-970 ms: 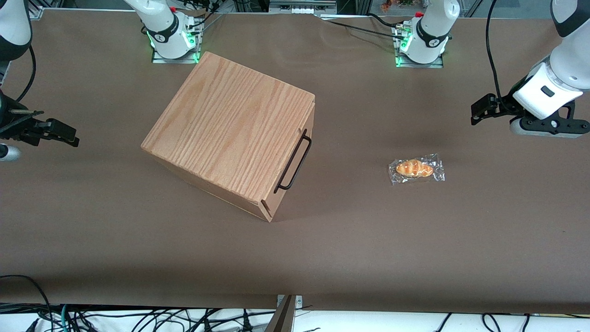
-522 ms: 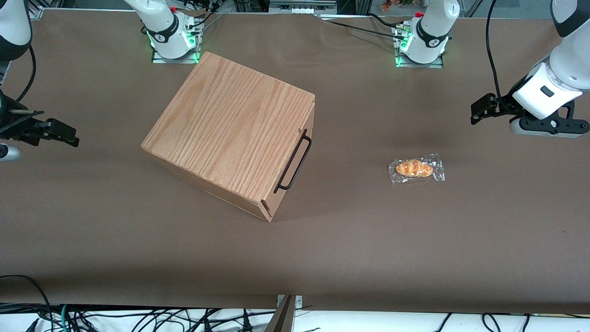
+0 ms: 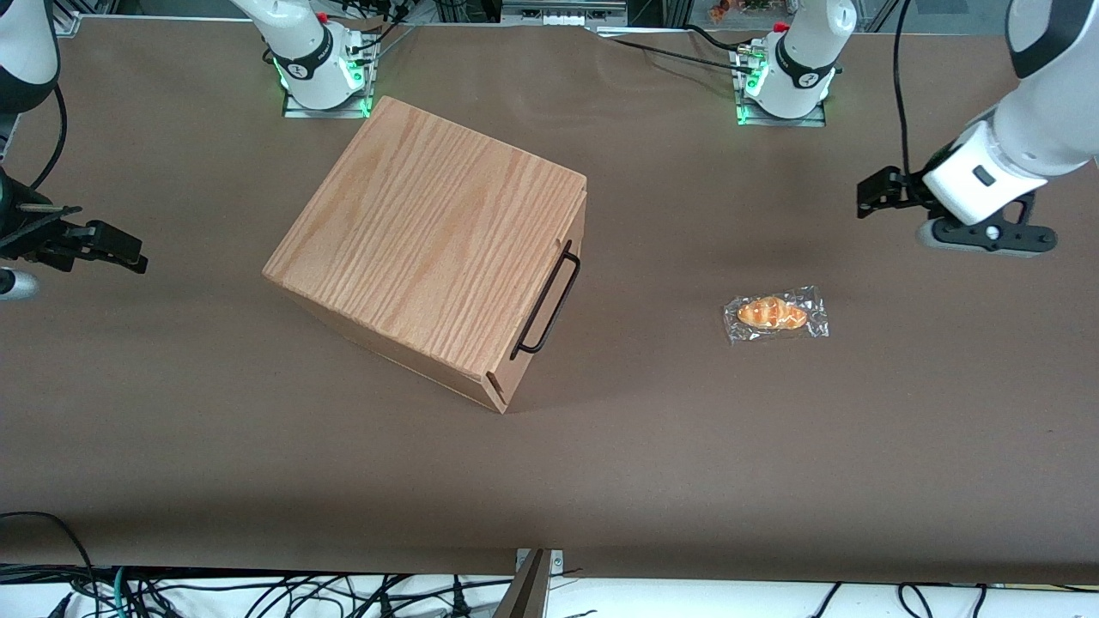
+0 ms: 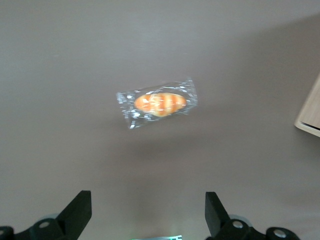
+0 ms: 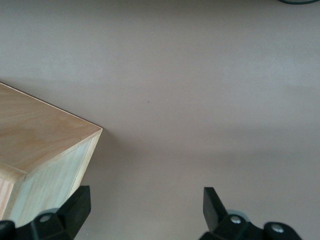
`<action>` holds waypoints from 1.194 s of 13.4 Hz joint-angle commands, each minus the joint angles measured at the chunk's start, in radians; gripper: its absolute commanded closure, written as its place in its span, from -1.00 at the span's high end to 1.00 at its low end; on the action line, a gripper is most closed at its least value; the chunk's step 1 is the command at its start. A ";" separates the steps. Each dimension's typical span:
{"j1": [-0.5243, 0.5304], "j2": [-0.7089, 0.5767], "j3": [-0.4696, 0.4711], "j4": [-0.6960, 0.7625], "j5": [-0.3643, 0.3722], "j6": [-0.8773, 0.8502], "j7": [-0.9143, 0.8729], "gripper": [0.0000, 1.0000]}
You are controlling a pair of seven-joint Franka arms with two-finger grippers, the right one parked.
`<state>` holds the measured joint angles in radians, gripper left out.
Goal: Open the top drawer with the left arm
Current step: 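Move the open left gripper down to the black drawer handle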
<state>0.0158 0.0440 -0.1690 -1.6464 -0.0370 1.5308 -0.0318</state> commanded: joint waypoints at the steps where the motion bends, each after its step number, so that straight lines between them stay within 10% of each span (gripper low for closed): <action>1: -0.017 0.105 -0.053 0.125 -0.035 -0.047 -0.005 1.00; 7: -0.154 0.397 -0.095 0.402 -0.053 -0.021 -0.013 1.00; 16: -0.304 0.545 -0.101 0.407 -0.153 0.446 -0.017 1.00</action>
<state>-0.2569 0.5427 -0.2719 -1.2833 -0.1700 1.9240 -0.0388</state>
